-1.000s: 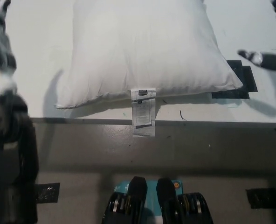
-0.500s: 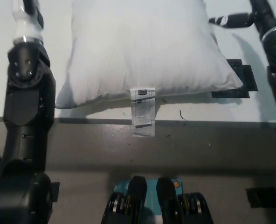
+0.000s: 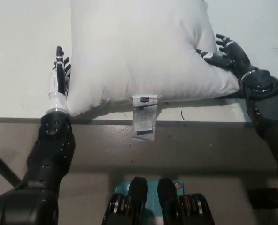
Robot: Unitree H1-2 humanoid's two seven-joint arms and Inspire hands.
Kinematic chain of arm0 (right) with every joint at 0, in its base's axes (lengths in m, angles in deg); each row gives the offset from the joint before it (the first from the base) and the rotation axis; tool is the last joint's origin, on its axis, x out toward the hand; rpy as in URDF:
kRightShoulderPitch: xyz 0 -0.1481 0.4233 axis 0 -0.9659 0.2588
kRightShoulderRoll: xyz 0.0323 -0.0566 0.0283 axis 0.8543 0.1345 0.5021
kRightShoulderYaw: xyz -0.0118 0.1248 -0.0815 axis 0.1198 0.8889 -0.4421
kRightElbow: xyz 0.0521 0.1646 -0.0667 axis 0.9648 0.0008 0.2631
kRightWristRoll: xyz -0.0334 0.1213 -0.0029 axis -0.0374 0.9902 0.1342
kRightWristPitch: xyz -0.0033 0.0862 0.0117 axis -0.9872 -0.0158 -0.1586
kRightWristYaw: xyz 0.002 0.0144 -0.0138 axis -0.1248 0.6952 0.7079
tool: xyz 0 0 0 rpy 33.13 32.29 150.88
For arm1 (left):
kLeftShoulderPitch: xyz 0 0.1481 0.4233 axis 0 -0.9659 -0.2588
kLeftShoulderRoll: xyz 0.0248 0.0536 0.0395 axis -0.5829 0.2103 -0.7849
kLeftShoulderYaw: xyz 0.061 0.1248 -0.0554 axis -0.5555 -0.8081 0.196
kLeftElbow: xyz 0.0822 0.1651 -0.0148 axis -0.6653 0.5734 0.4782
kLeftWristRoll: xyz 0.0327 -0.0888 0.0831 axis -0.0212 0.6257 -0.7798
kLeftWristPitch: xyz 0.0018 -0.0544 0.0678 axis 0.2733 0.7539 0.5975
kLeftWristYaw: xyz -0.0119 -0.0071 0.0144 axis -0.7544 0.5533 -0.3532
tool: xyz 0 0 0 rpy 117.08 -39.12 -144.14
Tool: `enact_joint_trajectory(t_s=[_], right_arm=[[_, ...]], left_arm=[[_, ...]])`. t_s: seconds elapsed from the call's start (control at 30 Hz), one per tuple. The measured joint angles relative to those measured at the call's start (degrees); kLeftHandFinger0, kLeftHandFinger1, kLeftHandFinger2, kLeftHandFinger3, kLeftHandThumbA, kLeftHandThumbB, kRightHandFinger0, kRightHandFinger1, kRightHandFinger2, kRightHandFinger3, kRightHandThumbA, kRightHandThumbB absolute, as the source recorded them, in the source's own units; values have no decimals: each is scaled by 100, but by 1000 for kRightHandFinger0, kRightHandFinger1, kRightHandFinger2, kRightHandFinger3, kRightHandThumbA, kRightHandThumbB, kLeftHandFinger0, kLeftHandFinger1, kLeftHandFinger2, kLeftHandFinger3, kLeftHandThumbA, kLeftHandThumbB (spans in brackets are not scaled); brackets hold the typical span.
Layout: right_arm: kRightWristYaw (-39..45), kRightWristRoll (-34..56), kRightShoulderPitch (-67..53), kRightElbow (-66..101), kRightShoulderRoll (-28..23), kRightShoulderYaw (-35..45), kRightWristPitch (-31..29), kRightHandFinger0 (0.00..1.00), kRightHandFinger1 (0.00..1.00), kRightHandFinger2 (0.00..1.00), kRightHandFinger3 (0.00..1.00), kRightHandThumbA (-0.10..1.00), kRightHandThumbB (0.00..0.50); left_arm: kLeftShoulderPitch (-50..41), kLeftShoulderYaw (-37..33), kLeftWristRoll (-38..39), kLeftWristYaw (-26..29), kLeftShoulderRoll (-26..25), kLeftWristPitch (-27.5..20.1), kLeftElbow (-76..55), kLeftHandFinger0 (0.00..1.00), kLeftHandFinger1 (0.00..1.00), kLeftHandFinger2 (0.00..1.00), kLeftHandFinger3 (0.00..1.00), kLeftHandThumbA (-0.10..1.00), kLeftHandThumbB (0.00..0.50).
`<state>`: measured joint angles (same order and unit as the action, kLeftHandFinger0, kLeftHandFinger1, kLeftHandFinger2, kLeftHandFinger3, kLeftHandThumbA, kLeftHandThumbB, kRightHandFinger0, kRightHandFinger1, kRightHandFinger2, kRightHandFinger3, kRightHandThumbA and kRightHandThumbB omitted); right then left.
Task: The robot uses both hands to lift the pillow and then drops it on the table
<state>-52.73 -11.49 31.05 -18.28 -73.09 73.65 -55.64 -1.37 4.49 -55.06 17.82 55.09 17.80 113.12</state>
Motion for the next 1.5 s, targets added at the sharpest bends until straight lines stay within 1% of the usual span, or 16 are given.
enact_joint_trajectory(t_s=[0.03,0.07,0.17,0.27,0.33,0.37,0.47,0.57,0.63,0.7,0.83,0.87,0.9,0.97,1.33,1.5], right_arm=[[-5,32,-37,-49,34,35,-20,1000,1000,1000,1000,1000,275],[-6,59,-67,-80,66,75,-27,1000,1000,1000,1000,1000,248],[-55,141,-163,-147,178,167,-90,1000,1000,1000,1000,1000,213],[-126,246,-197,-146,281,261,-155,1000,1000,1000,1000,1000,254],[-174,281,-213,-145,353,287,-207,1000,1000,1000,1000,1000,267],[-188,293,-220,-145,384,296,-225,1000,1000,1000,1000,1000,299],[-197,388,-235,-145,490,404,-283,1000,1000,1000,1000,1000,329],[-192,509,-272,-132,617,501,-386,1000,1000,1000,1000,1000,381],[-193,585,-322,-105,697,562,-501,1000,1000,1000,1000,1000,389],[-197,665,-381,-56,763,641,-582,1000,1000,1000,1000,1000,361],[-209,780,-509,106,878,696,-724,1000,1000,1000,1000,1000,398],[-209,791,-523,122,889,696,-741,1000,1000,1000,1000,1000,398],[-209,823,-554,165,916,693,-776,1000,1000,1000,1000,1000,341],[-205,857,-613,242,949,682,-853,1000,1000,1000,1000,1000,291],[-193,959,-1170,1059,1088,316,-1342,1000,1000,1000,1000,1000,333],[-217,957,-1557,1932,1081,98,-1317,1000,1000,1000,1000,1000,310]], left_arm=[[-12,8,25,-2,17,-88,54,1000,1000,1000,1000,1000,36],[-15,12,41,-2,30,-132,81,1000,1000,1000,1000,1000,52],[-16,30,102,-7,68,-240,152,1000,1000,1000,1000,1000,39],[-17,39,176,-6,148,-312,170,1000,1000,1000,1000,1000,60],[-17,39,219,-6,199,-328,172,1000,1000,1000,1000,1000,49],[-17,39,235,-5,216,-332,171,1000,1000,1000,1000,1000,31],[-15,33,273,-2,297,-357,162,1000,1000,1000,1000,1000,21],[3,27,301,10,460,-397,147,1000,1000,1000,1000,1000,44],[7,26,328,53,568,-434,129,1000,1000,1000,1000,1000,50],[7,20,344,130,670,-467,102,1000,1000,1000,1000,1000,30],[-38,-154,342,399,805,-524,-43,1000,1000,1000,1000,1000,0],[-52,-205,340,434,820,-528,-75,1000,1000,1000,1000,1000,0],[-118,-288,337,504,864,-535,-199,1000,1000,1000,1000,1000,0],[-191,-349,338,573,915,-540,-323,1000,1000,1000,1000,1000,10],[-714,-970,227,1119,1054,-533,-1270,1000,1000,1000,1000,1000,0],[-969,-1102,178,1281,1071,-481,-1932,1000,1000,1000,1000,1000,2]])
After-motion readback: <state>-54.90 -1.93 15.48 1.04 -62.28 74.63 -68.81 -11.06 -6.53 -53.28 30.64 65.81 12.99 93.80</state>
